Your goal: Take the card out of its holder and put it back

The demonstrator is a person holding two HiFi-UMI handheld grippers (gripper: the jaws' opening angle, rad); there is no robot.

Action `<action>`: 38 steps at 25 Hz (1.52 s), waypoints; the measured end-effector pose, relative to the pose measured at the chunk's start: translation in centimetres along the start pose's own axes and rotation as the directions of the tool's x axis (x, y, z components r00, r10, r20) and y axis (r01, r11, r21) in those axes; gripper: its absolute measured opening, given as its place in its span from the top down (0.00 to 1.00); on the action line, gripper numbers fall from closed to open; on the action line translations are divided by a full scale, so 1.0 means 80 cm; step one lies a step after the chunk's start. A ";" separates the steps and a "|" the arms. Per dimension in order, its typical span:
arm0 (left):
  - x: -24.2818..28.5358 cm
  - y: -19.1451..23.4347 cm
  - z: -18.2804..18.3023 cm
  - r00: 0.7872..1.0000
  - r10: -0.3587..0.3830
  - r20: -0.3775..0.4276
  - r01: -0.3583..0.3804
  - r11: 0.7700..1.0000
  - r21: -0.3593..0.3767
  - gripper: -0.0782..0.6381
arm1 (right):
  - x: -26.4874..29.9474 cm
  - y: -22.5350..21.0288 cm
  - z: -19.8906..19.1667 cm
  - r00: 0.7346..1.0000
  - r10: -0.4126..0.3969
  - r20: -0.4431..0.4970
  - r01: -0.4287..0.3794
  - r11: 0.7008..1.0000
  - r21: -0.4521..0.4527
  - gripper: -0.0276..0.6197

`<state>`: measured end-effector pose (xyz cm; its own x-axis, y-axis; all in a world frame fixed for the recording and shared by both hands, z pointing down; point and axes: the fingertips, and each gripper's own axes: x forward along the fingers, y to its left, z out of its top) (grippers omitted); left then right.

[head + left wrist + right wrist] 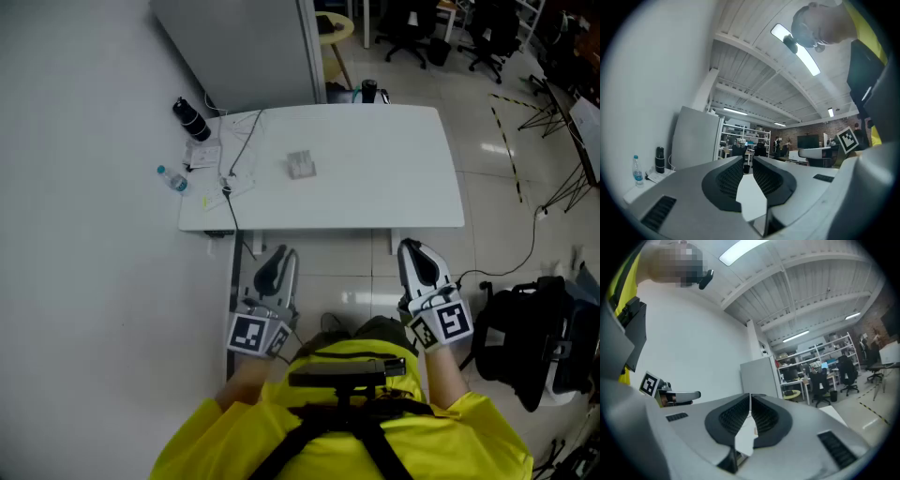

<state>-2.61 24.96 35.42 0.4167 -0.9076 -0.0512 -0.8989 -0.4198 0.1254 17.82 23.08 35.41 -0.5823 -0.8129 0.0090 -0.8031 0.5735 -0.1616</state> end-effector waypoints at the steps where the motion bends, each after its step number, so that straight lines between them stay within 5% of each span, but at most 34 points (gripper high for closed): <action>1: 0.003 0.009 -0.001 1.000 0.013 -0.006 -0.013 1.000 0.008 0.82 | 0.012 0.004 0.000 1.000 0.018 -0.005 -0.018 1.000 -0.007 0.93; 7: 0.051 0.075 -0.025 0.995 0.084 -0.050 -0.085 0.996 -0.018 0.82 | 0.100 -0.015 -0.021 0.995 0.087 -0.053 -0.086 0.996 0.024 0.93; 18: 0.203 0.172 -0.041 0.980 0.187 -0.073 -0.188 0.982 -0.004 0.66 | 0.300 -0.119 -0.029 0.956 0.284 -0.074 -0.281 0.959 0.041 0.90; 20: 0.229 0.184 -0.046 0.979 0.175 -0.109 -0.175 0.985 0.012 0.67 | 0.335 -0.131 -0.026 0.947 0.311 -0.078 -0.309 0.950 0.048 0.90; 23: 0.252 0.203 -0.036 0.983 0.164 -0.086 -0.162 0.986 0.024 0.81 | 0.361 -0.134 -0.027 0.945 0.317 -0.084 -0.309 0.946 0.094 0.94; 27: 0.277 0.231 -0.055 0.987 0.105 -0.124 -0.097 0.993 0.073 0.89 | 0.381 -0.143 -0.044 0.948 0.297 -0.114 -0.283 0.951 0.128 0.95; 32: 0.307 0.257 -0.100 0.971 -0.072 -0.228 0.091 0.993 0.078 0.89 | 0.401 -0.150 -0.042 0.968 0.222 -0.121 -0.203 0.968 0.150 0.95; 34: 0.323 0.272 -0.122 0.958 -0.108 -0.265 0.132 0.988 0.075 0.66 | 0.402 -0.146 -0.038 0.974 0.191 -0.120 -0.171 0.973 0.158 0.95; 38: 0.348 0.290 -0.179 0.912 -0.204 -0.356 0.242 0.968 0.065 0.63 | 0.402 -0.134 -0.041 0.979 0.154 -0.135 -0.133 0.979 0.151 0.95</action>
<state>-9.92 -9.95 51.12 0.6117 -0.7396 0.2807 -0.7781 -0.6265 0.0447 7.26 -8.91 40.67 -0.7108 -0.6935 0.1172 -0.6898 0.6548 -0.3090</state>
